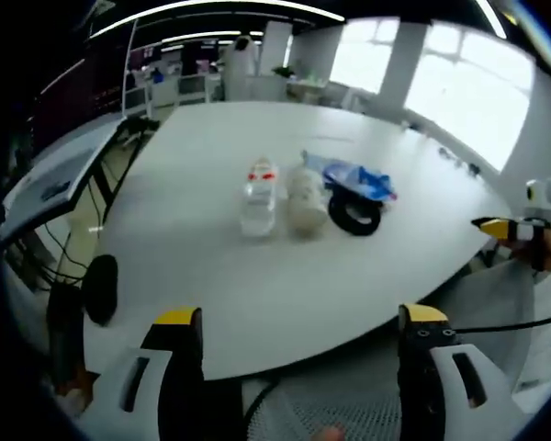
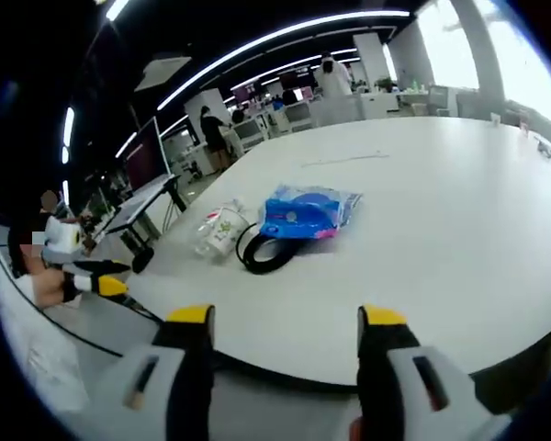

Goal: Arrange the tabletop items into an orderly group along one side of the table until the central work area is clear of visible clutter.

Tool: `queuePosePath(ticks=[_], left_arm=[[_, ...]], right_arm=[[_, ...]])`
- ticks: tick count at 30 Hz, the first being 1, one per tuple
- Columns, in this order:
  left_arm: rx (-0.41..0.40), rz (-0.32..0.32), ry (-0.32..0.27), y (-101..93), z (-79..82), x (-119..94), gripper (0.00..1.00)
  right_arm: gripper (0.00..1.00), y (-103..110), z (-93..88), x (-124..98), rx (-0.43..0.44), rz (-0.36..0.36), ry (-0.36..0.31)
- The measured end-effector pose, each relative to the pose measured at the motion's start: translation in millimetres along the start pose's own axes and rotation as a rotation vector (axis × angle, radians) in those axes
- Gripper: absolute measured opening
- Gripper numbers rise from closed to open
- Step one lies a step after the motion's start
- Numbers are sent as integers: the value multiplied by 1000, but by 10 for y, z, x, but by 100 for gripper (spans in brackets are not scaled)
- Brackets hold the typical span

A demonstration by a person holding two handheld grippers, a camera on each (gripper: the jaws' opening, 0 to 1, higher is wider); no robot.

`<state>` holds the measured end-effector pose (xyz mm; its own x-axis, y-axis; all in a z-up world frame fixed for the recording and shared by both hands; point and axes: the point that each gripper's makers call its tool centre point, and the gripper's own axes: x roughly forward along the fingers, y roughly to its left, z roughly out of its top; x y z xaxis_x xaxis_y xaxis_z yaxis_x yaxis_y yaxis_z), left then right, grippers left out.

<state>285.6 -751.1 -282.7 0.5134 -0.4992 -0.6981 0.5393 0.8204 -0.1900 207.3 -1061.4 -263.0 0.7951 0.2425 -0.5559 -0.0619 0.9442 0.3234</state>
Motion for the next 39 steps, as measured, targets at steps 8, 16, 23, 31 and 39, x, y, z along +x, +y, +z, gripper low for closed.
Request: queuePosePath(ticks=[8, 16, 23, 31, 39], left_arm=[[1, 3, 4, -7, -4, -16, 83], [-6, -11, 12, -3, -16, -3, 83], [-7, -12, 12, -19, -16, 3, 82], [-2, -15, 3, -39, -3, -19, 82], [8, -4, 4, -28, -5, -12, 82]], right_arm=[[61, -19, 39, -6, 23, -8, -24], [61, -17, 59, -21, 33, -12, -35], [62, -24, 63, -9, 28, -17, -33], [62, -26, 46, 36, 25, -18, -15], [62, 3, 73, 102, 33, -2, -4]])
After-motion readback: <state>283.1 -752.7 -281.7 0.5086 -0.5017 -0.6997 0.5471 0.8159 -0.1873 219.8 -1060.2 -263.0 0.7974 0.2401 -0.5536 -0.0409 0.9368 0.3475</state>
